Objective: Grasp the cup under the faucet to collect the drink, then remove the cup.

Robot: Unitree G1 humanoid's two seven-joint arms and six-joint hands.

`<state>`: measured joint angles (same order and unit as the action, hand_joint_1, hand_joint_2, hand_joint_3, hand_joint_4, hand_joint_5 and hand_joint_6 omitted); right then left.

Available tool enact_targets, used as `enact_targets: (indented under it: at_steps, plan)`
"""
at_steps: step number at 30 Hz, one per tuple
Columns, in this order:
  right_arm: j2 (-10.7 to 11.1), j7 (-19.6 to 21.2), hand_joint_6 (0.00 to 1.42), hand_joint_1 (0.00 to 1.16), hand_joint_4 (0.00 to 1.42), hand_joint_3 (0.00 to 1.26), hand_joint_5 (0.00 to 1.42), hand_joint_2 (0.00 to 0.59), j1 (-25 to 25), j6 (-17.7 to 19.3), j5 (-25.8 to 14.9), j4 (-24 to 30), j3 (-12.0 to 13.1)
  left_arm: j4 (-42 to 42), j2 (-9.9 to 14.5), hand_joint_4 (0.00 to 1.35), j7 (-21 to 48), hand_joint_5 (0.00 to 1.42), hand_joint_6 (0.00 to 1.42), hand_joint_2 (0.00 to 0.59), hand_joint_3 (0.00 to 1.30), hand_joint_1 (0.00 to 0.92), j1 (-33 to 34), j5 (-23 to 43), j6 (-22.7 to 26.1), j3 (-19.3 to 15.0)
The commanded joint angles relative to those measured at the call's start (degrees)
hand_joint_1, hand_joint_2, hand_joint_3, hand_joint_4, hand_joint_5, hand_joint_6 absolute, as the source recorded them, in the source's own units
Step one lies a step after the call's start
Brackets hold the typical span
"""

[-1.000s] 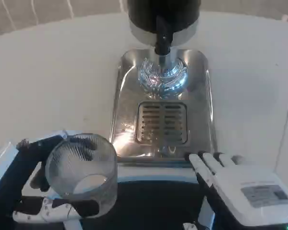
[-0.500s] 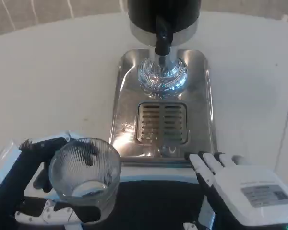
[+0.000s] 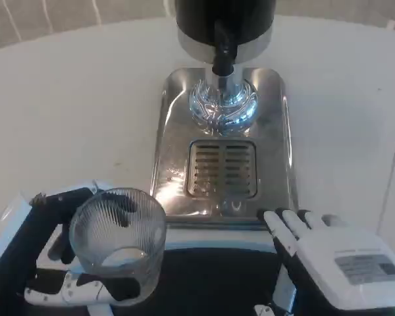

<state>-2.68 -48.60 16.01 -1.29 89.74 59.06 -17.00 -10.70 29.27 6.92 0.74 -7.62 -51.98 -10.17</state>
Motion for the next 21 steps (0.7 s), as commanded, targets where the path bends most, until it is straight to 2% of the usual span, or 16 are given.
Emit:
enact_targets:
  at_steps: [1, 8, 15, 21]
  plan:
    - [-3.91, 0.54, 0.0, 0.38, 0.0, 0.01, 0.0, 0.513, 1.03, -0.31, -0.39, 0.94, -0.21, -1.8, -1.28, 1.17, -1.13, 1.33, 1.42, 0.0, 0.99, 0.593, 2.22, -1.43, 1.56, 0.07]
    - [-3.72, -0.31, 0.0, 0.38, 0.0, 0.0, 0.0, 0.522, 0.47, 0.0, -0.48, 0.94, -0.04, -4.97, -3.02, 1.17, -2.72, 1.33, 1.42, 0.0, 0.99, 0.593, 6.38, -3.68, 2.6, 0.08]
    - [-3.55, -0.21, 0.0, 0.38, 0.0, 0.0, 0.0, 0.525, 0.88, 0.13, -1.07, 0.94, 1.15, -10.68, -5.1, 1.17, -6.67, 1.33, 1.42, 0.0, 0.99, 0.593, 13.4, -7.37, 4.66, 0.83]
    - [-3.5, -0.25, 0.0, 0.39, 0.0, 0.0, 0.0, 0.526, 1.09, 0.26, -1.15, 0.94, 1.66, -15.33, -6.44, 1.17, -9.24, 1.33, 1.42, 0.0, 0.99, 0.593, 19.47, -9.02, 6.27, 2.85]
